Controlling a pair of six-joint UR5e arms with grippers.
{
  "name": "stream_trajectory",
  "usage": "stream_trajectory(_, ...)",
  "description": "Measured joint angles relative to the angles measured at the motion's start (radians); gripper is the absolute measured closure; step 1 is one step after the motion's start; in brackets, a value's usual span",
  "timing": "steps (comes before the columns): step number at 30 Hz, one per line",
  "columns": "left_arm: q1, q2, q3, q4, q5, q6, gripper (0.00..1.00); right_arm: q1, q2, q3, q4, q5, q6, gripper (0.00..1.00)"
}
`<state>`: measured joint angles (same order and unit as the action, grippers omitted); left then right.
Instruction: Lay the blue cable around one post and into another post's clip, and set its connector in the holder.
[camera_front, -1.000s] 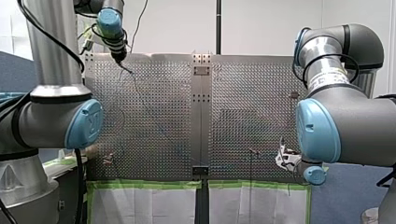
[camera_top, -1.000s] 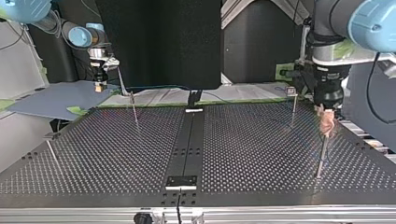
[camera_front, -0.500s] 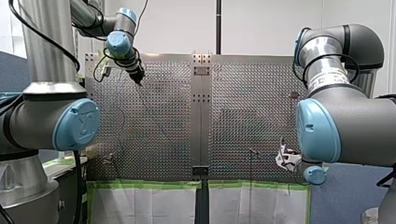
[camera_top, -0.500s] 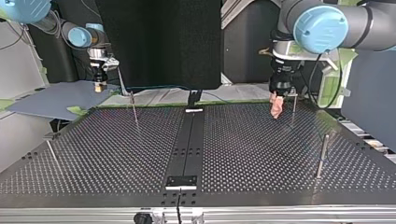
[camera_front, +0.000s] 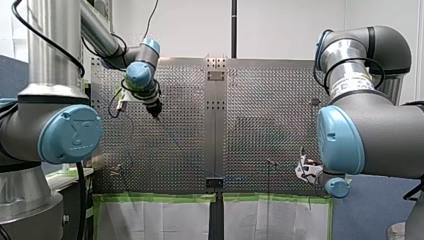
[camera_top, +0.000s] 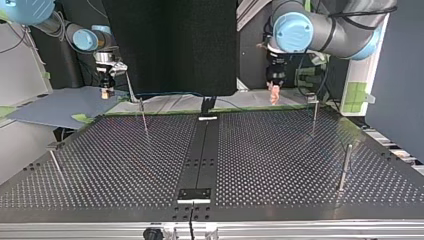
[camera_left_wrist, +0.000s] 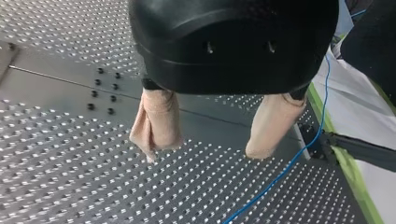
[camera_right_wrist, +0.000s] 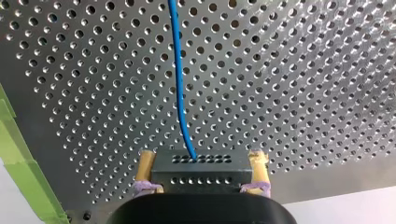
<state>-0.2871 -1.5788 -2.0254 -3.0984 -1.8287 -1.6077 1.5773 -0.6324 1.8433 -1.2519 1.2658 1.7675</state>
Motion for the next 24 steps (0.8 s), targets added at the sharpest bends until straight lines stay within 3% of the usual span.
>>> stream_trajectory(6,-0.056,-0.056,-0.005,0.056,-0.047,-0.056,0.00,0.002,0.000,0.000,-0.001,0.000,-0.001,0.98)
stream_trajectory(11,-0.106,-0.106,-0.005,0.106,-0.051,-0.106,0.00,0.004,0.001,-0.004,0.000,0.000,-0.001,0.98)
stream_trajectory(19,-0.189,-0.189,0.013,0.189,0.013,-0.188,0.00,0.006,0.001,-0.007,0.003,0.000,0.000,0.98)
stream_trajectory(24,-0.237,-0.237,0.052,0.237,0.055,-0.211,0.00,0.007,0.001,-0.008,0.005,0.000,-0.001,0.98)
